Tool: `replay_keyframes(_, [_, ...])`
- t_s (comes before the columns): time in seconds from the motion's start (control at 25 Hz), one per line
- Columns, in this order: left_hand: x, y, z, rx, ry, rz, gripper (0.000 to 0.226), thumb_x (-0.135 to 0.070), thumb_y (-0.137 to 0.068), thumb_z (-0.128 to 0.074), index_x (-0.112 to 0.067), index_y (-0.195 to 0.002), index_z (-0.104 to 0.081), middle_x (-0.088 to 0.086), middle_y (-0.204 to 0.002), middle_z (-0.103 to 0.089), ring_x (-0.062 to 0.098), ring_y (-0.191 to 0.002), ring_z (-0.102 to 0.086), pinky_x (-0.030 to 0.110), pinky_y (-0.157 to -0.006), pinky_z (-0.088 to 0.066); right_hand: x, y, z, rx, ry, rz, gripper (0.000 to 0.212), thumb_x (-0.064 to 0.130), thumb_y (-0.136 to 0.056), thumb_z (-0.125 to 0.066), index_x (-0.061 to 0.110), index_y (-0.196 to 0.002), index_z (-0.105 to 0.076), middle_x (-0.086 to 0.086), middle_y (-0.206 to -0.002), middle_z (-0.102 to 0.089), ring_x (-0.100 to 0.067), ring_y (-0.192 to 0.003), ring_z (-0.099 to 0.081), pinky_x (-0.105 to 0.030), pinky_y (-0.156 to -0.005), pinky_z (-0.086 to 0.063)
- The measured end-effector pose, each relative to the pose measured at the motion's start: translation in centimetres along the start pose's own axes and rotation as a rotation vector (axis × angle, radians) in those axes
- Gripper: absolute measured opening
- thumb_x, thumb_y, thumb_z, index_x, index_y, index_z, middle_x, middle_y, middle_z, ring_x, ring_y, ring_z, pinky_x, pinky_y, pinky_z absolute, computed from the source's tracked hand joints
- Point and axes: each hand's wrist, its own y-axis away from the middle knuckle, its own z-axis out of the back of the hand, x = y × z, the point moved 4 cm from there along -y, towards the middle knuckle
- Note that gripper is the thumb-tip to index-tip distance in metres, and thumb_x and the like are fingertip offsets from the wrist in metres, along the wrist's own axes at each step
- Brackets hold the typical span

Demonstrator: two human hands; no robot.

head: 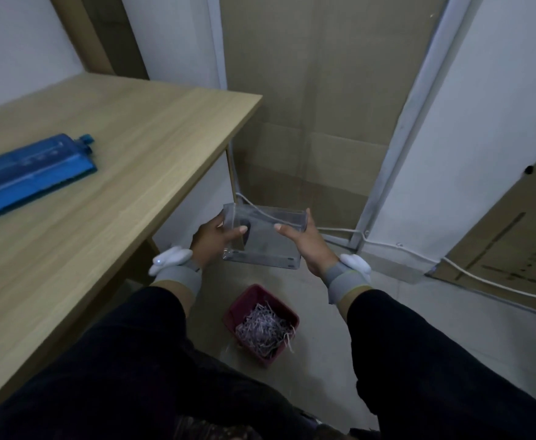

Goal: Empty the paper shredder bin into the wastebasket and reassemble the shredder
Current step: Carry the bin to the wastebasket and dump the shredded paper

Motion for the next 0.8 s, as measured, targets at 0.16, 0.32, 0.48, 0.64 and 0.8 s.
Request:
replay_keyframes(0.16, [-2.5,0.5,0.6,-0.045,0.098,-0.071,0.062,-0.036,-0.078,-0.073,-0.035,-0.134,-0.048,-0.001,-0.135,-0.056,0.021,-0.125,-0.051,0.047,-0.106,-0.042,2.8,0.6,0.3,-0.017,0.008,0.088,0.137,0.058,-0.049,-0.083,0.030,-0.153,0.003,0.000,-0.157,-0.029,-0.021,-0.142,-0.031,-0.046,-0.115,-0.031])
replay_keyframes(0.32, [-4.6,0.9,1.3,-0.072,0.178,-0.108,0.067,-0.034,-0.076,-0.076,-0.039,-0.135,-0.046,-0.002,-0.127,-0.060,0.022,-0.118,-0.057,0.046,-0.102,-0.045,5.8,1.5,0.4,0.008,0.030,0.172,0.137,0.064,-0.048,-0.083,0.035,-0.152,0.002,0.004,-0.160,-0.021,-0.017,-0.143,-0.027,-0.039,-0.112,-0.032])
replay_keyframes(0.48, [-7.0,1.4,2.2,-0.101,0.137,-0.185,0.076,-0.033,-0.079,-0.074,-0.029,-0.144,-0.036,0.000,-0.138,-0.050,0.022,-0.131,-0.045,0.040,-0.107,-0.040,8.9,2.1,0.3,0.011,0.043,0.257,0.135,0.063,-0.049,-0.083,0.037,-0.152,0.002,0.004,-0.160,-0.017,-0.015,-0.143,-0.025,-0.032,-0.106,-0.033])
replay_keyframes(0.64, [-10.0,2.0,3.7,-0.177,0.083,-0.280,0.076,-0.033,-0.080,-0.073,-0.026,-0.145,-0.035,0.001,-0.141,-0.050,0.018,-0.132,-0.043,0.035,-0.107,-0.039,12.6,2.7,0.1,-0.020,0.090,0.360,0.134,0.062,-0.049,-0.082,0.034,-0.152,-0.001,0.013,-0.145,-0.034,-0.002,-0.126,-0.036,-0.023,-0.095,-0.035])
replay_keyframes(0.8, [-13.1,2.2,5.2,-0.176,0.096,-0.319,0.080,-0.030,-0.081,-0.072,-0.026,-0.148,-0.028,0.013,-0.143,-0.047,0.020,-0.135,-0.040,0.038,-0.110,-0.037,16.3,3.4,-0.5,-0.024,0.095,0.438,0.135,0.060,-0.048,-0.082,0.030,-0.153,-0.002,0.018,-0.134,-0.037,-0.001,-0.124,-0.039,-0.017,-0.094,-0.035])
